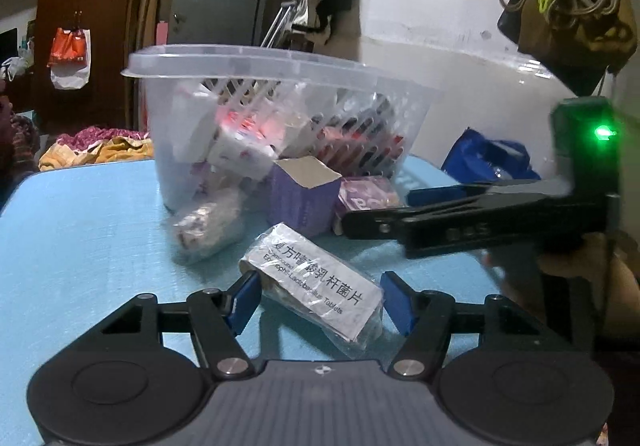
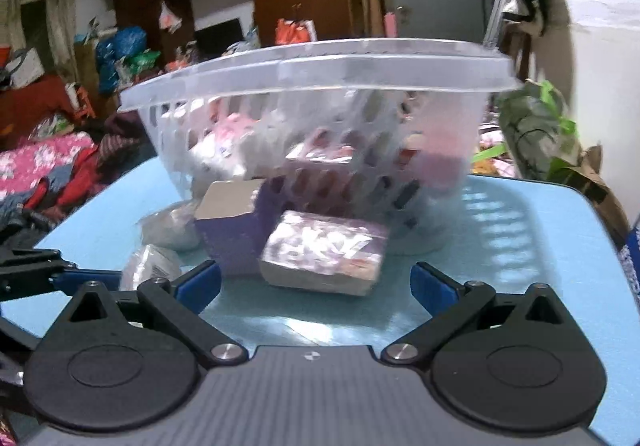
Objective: Organize objects
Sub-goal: 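Grasp the white printed packet with left tool while right grasps the purple box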
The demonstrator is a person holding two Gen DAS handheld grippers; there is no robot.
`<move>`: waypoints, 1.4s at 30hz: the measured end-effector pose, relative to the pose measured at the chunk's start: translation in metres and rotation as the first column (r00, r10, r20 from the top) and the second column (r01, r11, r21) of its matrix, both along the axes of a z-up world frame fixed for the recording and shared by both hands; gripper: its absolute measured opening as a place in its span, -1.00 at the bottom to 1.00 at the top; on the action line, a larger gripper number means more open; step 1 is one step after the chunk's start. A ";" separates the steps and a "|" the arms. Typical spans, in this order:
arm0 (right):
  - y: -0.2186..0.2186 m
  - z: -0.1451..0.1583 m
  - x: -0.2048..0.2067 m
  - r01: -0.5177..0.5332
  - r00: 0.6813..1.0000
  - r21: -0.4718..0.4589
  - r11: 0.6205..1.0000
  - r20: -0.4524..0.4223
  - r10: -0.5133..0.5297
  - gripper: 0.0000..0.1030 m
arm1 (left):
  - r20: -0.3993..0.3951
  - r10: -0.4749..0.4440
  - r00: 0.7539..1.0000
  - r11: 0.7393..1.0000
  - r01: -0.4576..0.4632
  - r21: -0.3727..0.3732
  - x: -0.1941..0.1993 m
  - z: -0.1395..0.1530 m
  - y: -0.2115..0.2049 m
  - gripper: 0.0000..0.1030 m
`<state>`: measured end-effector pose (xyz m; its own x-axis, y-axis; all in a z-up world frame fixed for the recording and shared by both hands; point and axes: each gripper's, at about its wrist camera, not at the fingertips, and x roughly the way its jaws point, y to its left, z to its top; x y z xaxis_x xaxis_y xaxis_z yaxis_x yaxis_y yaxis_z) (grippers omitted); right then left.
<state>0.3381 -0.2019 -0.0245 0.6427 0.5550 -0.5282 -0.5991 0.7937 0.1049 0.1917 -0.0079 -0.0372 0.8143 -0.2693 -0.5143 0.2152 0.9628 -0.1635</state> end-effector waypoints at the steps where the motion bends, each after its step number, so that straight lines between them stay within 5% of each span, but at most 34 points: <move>1: 0.004 0.000 0.001 -0.004 1.000 -0.010 1.000 0.001 0.004 1.00 | 0.003 0.001 1.000 1.000 -0.001 -0.003 -0.002 0.000 0.002 0.34; 5: 0.015 -0.001 0.003 -0.004 1.000 -0.056 0.998 0.019 0.005 0.90 | 0.009 -0.011 1.000 0.999 0.012 -0.032 -0.004 -0.001 0.008 0.34; 7: 0.015 -0.002 0.001 0.008 1.000 -0.080 0.997 0.027 -0.006 0.45 | 0.015 -0.015 1.000 0.999 0.015 -0.042 -0.007 -0.001 0.011 0.34; 20: -0.025 0.011 -0.047 0.017 0.987 -0.007 1.000 0.158 -0.016 0.44 | 0.145 -0.018 0.989 0.997 0.028 -0.067 -0.023 0.000 0.016 0.09; 23: -0.031 0.014 -0.054 0.006 0.986 0.023 1.000 0.169 -0.009 0.44 | 0.120 -0.021 0.993 0.999 0.026 -0.047 -0.020 0.000 0.014 0.01; 27: -0.029 0.017 -0.057 0.001 0.985 0.030 1.000 0.172 -0.006 0.44 | 0.135 0.019 0.991 0.999 -0.024 0.029 -0.026 0.000 0.007 0.03; 29: -0.031 0.016 -0.057 -0.001 0.986 0.046 0.999 0.165 -0.007 0.44 | 0.120 0.045 0.992 0.996 -0.053 0.069 -0.027 -0.002 0.001 0.26; 33: -0.036 0.015 -0.057 -0.010 0.987 0.079 0.997 0.158 -0.002 0.45 | 0.061 0.065 0.996 0.989 -0.073 0.132 -0.021 -0.009 -0.015 0.33; 36: -0.037 0.014 -0.059 -0.012 0.987 0.085 0.996 0.161 -0.002 0.45 | 0.026 0.086 0.996 0.986 -0.089 0.141 -0.013 -0.011 -0.020 0.03; 42: -0.046 0.017 -0.067 -0.009 0.983 0.114 0.993 0.183 -0.012 0.44 | 0.116 0.065 0.991 0.992 -0.077 0.096 -0.027 -0.009 -0.017 -0.02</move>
<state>0.2709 -0.2483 -0.0079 0.7236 0.6034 -0.3353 -0.6152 0.7840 0.0831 0.1651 -0.0245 -0.0467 0.8836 -0.1607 -0.4397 0.1572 0.9866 -0.0445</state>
